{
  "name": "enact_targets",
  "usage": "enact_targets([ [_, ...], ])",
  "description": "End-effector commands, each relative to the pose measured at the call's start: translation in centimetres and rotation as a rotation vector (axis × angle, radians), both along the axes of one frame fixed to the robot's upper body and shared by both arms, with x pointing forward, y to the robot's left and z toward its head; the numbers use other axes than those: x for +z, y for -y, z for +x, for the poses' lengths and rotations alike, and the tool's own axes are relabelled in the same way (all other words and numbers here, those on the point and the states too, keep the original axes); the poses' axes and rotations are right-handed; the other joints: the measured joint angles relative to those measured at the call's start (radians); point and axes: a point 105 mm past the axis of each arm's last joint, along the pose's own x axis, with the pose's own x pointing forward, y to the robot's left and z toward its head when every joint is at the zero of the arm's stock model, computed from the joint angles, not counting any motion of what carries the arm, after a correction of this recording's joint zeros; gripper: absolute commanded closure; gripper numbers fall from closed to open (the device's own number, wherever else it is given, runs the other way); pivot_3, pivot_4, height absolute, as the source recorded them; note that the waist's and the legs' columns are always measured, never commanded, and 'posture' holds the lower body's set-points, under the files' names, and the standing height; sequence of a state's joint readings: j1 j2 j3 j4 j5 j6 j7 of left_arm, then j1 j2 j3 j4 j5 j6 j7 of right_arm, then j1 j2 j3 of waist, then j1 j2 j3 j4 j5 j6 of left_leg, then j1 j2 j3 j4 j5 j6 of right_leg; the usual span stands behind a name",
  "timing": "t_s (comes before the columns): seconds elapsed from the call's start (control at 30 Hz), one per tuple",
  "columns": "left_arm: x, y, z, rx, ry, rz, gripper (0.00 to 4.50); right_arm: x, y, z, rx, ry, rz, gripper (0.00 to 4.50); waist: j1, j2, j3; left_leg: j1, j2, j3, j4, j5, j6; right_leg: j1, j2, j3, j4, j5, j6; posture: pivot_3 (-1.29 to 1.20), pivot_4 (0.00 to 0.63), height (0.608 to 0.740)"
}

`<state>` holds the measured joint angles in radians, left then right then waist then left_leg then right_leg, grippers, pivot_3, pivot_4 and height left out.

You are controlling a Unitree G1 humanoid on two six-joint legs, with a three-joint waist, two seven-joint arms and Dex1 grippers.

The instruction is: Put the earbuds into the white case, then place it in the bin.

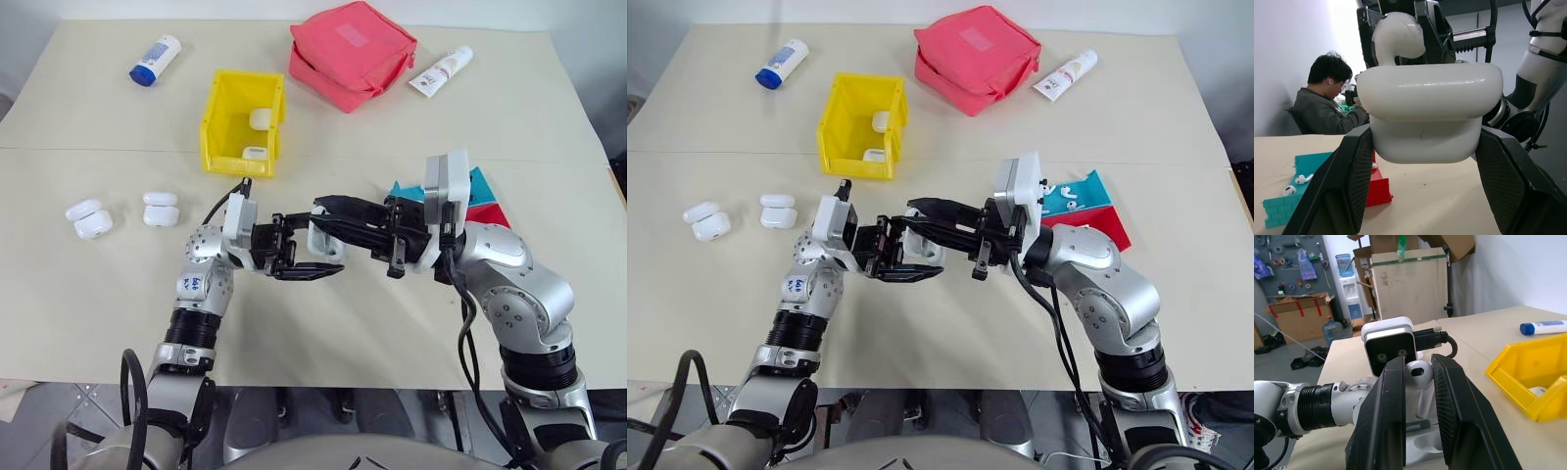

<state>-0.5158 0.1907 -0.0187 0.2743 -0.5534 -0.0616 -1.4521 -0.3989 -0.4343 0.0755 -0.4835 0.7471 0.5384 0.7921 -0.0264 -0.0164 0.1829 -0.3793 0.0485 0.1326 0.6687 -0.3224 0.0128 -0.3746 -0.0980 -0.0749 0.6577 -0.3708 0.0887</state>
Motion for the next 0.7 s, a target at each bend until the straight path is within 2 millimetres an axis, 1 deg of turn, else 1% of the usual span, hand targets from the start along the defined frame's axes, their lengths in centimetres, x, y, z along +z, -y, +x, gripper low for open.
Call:
enact_targets([
  [0.03,1.90,-0.39,-0.48,0.002,0.081,-0.043,1.72,0.10,0.60,0.20,-0.038,0.003,-0.005,4.05,0.000,0.000,0.000,0.000,0.000,0.000,0.000,0.000,0.000,0.000,0.000,0.000,0.000,0.000,0.000,0.00,0.150,0.740],
  [0.27,1.33,-0.77,-0.48,0.015,0.064,-0.028,1.72,1.07,0.89,0.72,-0.062,0.021,0.019,4.05,0.000,0.000,0.000,0.000,0.000,0.000,0.000,0.000,0.000,0.000,0.000,0.000,0.000,0.000,0.000,0.00,0.150,0.740],
  [0.47,1.28,-0.92,-0.25,0.031,0.058,-0.031,1.72,0.84,1.03,0.77,-0.068,0.008,0.014,4.05,0.000,0.000,0.000,-0.001,0.000,-0.001,0.001,0.000,0.000,0.000,0.000,-0.001,0.000,0.000,0.000,0.00,0.150,0.740],
  [0.7,1.53,-0.96,0.34,0.054,0.058,-0.039,1.72,0.31,0.77,0.33,-0.048,-0.013,0.007,4.05,0.000,0.000,0.000,-0.007,0.000,-0.007,0.006,0.000,0.000,-0.001,0.000,-0.007,0.000,0.000,0.000,0.00,0.150,0.740],
])
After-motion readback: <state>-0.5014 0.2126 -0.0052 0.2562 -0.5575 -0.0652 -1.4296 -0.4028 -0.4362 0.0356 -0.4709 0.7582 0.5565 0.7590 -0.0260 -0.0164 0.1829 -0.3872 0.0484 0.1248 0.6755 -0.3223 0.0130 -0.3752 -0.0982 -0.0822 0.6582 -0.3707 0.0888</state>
